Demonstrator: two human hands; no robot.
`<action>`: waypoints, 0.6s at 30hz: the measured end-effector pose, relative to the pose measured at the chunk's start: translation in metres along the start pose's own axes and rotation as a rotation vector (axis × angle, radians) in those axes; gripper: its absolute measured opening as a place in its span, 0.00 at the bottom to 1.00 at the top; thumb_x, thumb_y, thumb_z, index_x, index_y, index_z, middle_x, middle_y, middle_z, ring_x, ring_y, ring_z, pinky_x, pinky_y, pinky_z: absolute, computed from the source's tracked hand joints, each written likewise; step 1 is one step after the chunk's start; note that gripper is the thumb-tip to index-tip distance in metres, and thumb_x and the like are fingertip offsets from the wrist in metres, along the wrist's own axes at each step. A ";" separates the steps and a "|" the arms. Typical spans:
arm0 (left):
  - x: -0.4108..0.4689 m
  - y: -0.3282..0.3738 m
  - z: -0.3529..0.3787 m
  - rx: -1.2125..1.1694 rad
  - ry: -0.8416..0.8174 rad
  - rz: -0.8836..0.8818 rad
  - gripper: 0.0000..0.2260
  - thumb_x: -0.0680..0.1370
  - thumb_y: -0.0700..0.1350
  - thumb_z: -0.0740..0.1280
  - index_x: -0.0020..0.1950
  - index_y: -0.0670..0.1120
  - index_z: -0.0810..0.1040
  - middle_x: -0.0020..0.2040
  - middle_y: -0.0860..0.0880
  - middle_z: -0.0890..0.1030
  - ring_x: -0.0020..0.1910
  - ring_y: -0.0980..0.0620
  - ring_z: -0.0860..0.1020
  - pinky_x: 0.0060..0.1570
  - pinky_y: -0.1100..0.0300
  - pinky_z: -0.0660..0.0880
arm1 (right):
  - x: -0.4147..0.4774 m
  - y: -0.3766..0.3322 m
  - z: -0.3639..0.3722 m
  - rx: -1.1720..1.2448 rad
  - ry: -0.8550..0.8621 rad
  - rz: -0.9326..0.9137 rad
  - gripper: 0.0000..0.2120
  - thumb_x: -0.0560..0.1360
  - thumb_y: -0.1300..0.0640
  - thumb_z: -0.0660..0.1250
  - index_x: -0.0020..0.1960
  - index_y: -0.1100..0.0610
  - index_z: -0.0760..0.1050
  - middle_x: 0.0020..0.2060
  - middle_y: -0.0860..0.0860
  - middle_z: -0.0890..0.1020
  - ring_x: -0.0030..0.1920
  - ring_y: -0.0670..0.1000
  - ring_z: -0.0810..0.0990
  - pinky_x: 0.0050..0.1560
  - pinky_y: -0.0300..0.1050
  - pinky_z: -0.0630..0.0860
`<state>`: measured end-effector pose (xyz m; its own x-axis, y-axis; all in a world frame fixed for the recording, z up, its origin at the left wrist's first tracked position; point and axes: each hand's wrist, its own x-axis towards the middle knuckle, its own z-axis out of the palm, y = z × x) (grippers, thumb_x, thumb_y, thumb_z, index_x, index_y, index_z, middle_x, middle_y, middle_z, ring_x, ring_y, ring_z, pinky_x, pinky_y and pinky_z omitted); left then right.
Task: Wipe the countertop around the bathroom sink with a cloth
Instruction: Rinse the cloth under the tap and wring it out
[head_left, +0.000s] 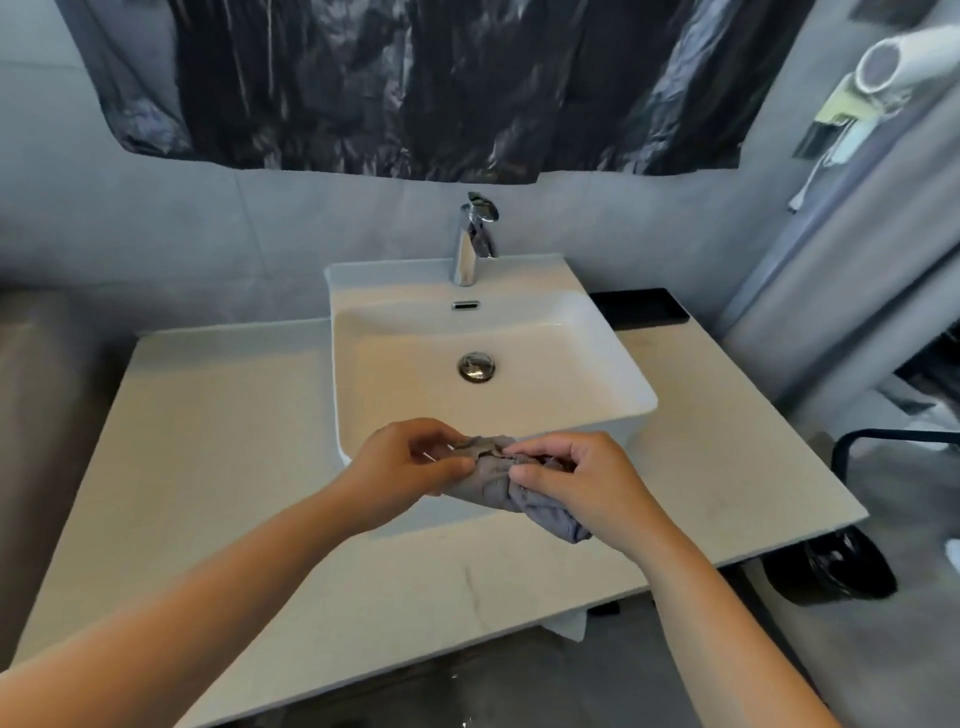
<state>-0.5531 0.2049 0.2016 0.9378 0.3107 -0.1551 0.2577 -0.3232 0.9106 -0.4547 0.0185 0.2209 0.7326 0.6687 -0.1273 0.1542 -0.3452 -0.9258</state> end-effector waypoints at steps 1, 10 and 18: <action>0.009 0.003 0.002 -0.021 0.014 0.005 0.05 0.73 0.43 0.72 0.48 0.48 0.81 0.43 0.46 0.83 0.44 0.44 0.81 0.45 0.55 0.80 | 0.006 0.002 -0.005 0.003 0.016 -0.004 0.08 0.71 0.61 0.73 0.49 0.53 0.83 0.46 0.44 0.84 0.46 0.39 0.82 0.46 0.33 0.78; 0.097 0.013 -0.024 0.040 0.194 0.043 0.03 0.72 0.45 0.73 0.38 0.48 0.82 0.36 0.50 0.83 0.36 0.56 0.78 0.37 0.63 0.74 | 0.084 0.005 -0.029 -0.032 0.156 -0.050 0.09 0.72 0.62 0.71 0.43 0.49 0.83 0.42 0.44 0.85 0.45 0.42 0.82 0.48 0.35 0.77; 0.157 0.000 -0.076 0.269 0.374 -0.013 0.07 0.74 0.47 0.70 0.36 0.48 0.78 0.35 0.51 0.79 0.35 0.54 0.76 0.33 0.61 0.69 | 0.178 -0.005 -0.043 -0.138 0.180 -0.032 0.05 0.74 0.59 0.70 0.44 0.52 0.84 0.42 0.43 0.85 0.45 0.38 0.81 0.46 0.28 0.73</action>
<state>-0.4241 0.3219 0.2065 0.7983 0.6016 0.0280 0.3667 -0.5223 0.7699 -0.2965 0.1110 0.2186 0.8304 0.5567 -0.0221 0.2590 -0.4208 -0.8694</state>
